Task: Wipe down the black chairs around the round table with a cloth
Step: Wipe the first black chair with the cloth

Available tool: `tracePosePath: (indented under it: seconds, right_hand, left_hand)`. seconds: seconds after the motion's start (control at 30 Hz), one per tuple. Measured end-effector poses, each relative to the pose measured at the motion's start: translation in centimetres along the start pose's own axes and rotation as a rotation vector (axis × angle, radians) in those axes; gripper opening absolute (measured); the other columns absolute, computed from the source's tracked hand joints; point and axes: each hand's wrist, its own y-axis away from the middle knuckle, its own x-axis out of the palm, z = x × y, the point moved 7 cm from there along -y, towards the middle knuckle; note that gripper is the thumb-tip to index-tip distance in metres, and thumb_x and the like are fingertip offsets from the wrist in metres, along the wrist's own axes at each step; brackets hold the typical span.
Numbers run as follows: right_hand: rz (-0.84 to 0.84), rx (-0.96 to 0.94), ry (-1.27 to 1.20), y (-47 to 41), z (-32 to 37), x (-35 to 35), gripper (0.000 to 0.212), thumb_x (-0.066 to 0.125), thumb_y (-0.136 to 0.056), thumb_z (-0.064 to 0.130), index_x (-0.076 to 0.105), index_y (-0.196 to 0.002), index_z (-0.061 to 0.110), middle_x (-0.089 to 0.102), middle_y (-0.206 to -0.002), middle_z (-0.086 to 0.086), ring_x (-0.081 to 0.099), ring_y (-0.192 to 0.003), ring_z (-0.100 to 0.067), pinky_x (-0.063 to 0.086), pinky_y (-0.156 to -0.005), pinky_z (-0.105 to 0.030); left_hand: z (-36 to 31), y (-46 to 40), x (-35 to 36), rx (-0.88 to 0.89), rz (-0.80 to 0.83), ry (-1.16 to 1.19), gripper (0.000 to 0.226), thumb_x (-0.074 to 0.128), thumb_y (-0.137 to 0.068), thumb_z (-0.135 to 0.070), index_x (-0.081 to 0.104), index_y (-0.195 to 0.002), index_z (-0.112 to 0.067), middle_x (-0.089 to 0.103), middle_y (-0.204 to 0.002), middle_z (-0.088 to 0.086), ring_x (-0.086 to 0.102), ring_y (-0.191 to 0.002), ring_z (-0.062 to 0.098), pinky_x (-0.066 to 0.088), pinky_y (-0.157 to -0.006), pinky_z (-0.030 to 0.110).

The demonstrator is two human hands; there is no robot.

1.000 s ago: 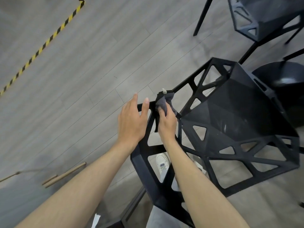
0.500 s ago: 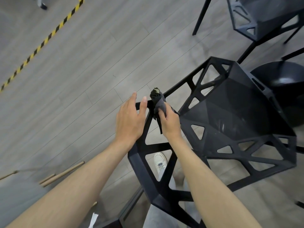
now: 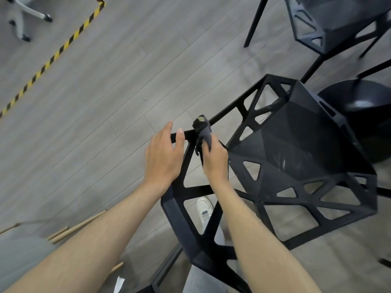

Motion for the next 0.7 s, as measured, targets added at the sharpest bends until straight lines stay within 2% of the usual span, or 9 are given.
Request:
tracePosePath:
  seconds: [0.07,0.13,0.2,0.27,0.37,0.47,0.53,0.63,0.7]
  right_hand:
    - [-0.02,0.034,0.068,-1.2,-1.1,-0.6,0.015,0.047,-0.107,0.027,0.059,-0.105,0.019,0.063,-0.085,0.007,0.061,-0.076,-0.005,0.04,-0.061,-0.017]
    - [-0.054,0.116,0.099,-1.9,-2.0,-0.9,0.017,0.045,-0.107,0.027,0.058,-0.1,0.018,0.063,-0.083,0.006,0.061,-0.074,-0.007,0.045,-0.061,-0.021]
    - [-0.077,0.241,0.067,-2.2,-3.8,-1.4,0.017,0.045,-0.107,0.026,0.059,-0.104,0.017,0.066,-0.088,0.002,0.066,-0.082,-0.016,0.053,-0.068,-0.03]
    - [-0.06,0.319,0.008,-1.8,-5.1,-1.7,0.019,0.045,-0.107,0.024,0.061,-0.111,0.014,0.068,-0.096,-0.002,0.068,-0.092,-0.021,0.051,-0.068,-0.027]
    - [-0.02,0.178,-0.062,-1.1,-2.9,-1.3,0.017,0.049,-0.106,0.025,0.062,-0.106,0.014,0.067,-0.09,-0.001,0.065,-0.084,-0.014,0.051,-0.067,-0.025]
    - [0.001,0.018,-0.119,-0.6,0.0,0.0,0.013,0.051,-0.104,0.021,0.064,-0.102,0.016,0.064,-0.086,0.003,0.06,-0.08,-0.008,0.047,-0.067,-0.016]
    - [-0.026,0.019,-0.132,-0.7,-0.5,0.4,0.013,0.052,-0.104,0.02,0.064,-0.1,0.017,0.063,-0.086,0.002,0.06,-0.082,-0.011,0.047,-0.068,-0.019]
    - [-0.068,0.103,-0.108,-1.3,-3.0,-0.2,0.011,0.055,-0.1,0.022,0.062,-0.092,0.02,0.062,-0.084,0.0,0.061,-0.079,-0.017,0.053,-0.068,-0.033]
    - [-0.07,0.176,-0.092,-1.5,-4.5,-0.8,0.009,0.056,-0.098,0.018,0.064,-0.097,0.019,0.066,-0.09,0.001,0.064,-0.085,-0.017,0.055,-0.074,-0.035]
  left_hand:
    - [0.0,0.0,0.0,0.003,0.004,0.0,0.06,0.032,-0.11,-0.051,0.042,-0.158,-0.017,0.05,-0.158,-0.002,0.045,-0.144,0.016,0.035,-0.121,0.044]
    - [0.0,0.0,0.0,-0.001,0.01,-0.005,0.057,0.032,-0.11,-0.047,0.042,-0.158,-0.018,0.05,-0.157,-0.002,0.044,-0.145,0.017,0.035,-0.121,0.045]
    - [0.0,0.1,-0.1,-0.01,0.014,-0.002,0.055,0.031,-0.11,-0.043,0.041,-0.158,-0.019,0.05,-0.157,-0.003,0.043,-0.146,0.016,0.035,-0.122,0.044]
    - [0.0,0.1,-0.2,-0.011,0.014,0.003,0.055,0.03,-0.108,-0.041,0.042,-0.158,-0.02,0.051,-0.156,-0.004,0.044,-0.145,0.015,0.035,-0.121,0.043]
    - [0.1,0.1,-0.2,-0.023,0.019,0.01,0.052,0.031,-0.109,-0.037,0.042,-0.158,-0.021,0.052,-0.155,-0.006,0.044,-0.143,0.014,0.035,-0.12,0.044]
    - [0.2,0.0,-0.1,-0.031,0.016,0.002,0.051,0.032,-0.109,-0.037,0.042,-0.157,-0.022,0.051,-0.156,-0.006,0.044,-0.143,0.014,0.035,-0.12,0.044]
    - [0.2,0.0,-0.1,-0.034,0.015,0.0,0.052,0.032,-0.109,-0.038,0.042,-0.157,-0.023,0.051,-0.156,-0.006,0.043,-0.144,0.015,0.035,-0.12,0.044]
    - [0.1,0.2,-0.1,-0.036,0.024,0.012,0.053,0.031,-0.109,-0.041,0.042,-0.157,-0.023,0.051,-0.156,-0.006,0.044,-0.144,0.015,0.035,-0.12,0.045]
    - [0.0,0.3,-0.1,-0.035,0.032,0.019,0.054,0.031,-0.108,-0.042,0.041,-0.158,-0.024,0.05,-0.157,-0.007,0.043,-0.144,0.014,0.035,-0.121,0.046]
